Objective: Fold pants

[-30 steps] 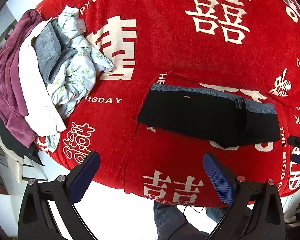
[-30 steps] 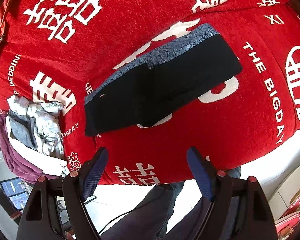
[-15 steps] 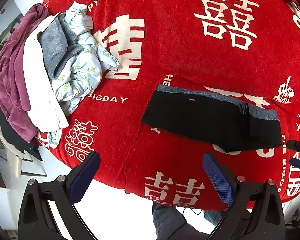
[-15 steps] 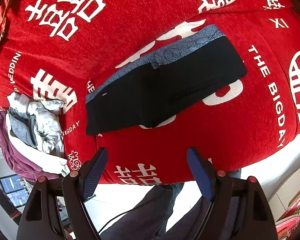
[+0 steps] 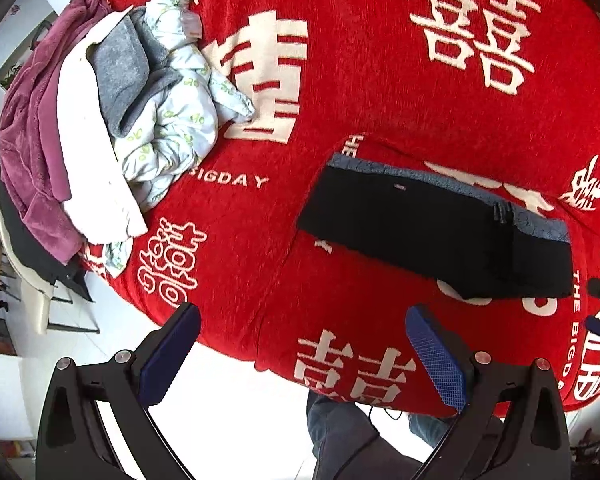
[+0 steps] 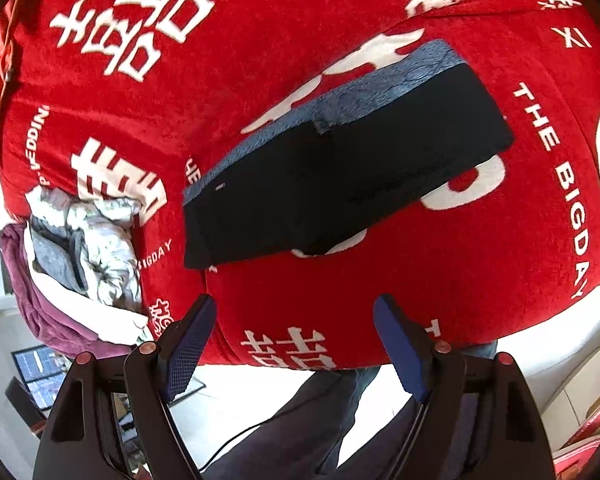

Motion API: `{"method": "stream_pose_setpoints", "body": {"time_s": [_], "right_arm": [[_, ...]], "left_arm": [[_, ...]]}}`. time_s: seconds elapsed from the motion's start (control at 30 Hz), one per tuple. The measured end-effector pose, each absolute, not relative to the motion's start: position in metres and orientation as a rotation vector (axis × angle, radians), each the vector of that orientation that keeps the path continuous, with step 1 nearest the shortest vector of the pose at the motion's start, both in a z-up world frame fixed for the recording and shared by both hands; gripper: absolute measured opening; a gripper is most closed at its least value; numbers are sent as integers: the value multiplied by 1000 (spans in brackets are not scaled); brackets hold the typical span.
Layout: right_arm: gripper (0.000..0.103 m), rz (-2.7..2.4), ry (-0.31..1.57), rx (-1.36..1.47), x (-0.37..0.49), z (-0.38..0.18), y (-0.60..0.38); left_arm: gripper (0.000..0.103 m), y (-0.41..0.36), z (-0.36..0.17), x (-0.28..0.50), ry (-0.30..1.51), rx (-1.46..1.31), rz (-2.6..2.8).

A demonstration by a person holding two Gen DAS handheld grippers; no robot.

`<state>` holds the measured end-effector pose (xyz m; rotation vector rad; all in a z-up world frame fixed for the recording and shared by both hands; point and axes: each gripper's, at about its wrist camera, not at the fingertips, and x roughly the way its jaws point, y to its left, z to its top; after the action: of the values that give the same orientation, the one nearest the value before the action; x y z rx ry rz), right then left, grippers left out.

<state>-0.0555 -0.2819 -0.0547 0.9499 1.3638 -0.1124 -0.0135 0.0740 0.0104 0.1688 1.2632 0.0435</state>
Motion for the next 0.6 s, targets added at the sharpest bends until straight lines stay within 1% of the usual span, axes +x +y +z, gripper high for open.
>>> {"method": "stream_pose_setpoints", "body": {"time_s": [0.27, 0.43, 0.6], "right_arm": [[84, -192, 1332, 901, -83, -51, -341], [84, -198, 1354, 801, -97, -49, -382], [84, -199, 1416, 694, -98, -66, -420]], "left_arm": [[103, 28, 7, -25, 1325, 210, 45], [103, -8, 3, -38, 1343, 191, 62], [103, -27, -10, -44, 1391, 151, 46]]}}
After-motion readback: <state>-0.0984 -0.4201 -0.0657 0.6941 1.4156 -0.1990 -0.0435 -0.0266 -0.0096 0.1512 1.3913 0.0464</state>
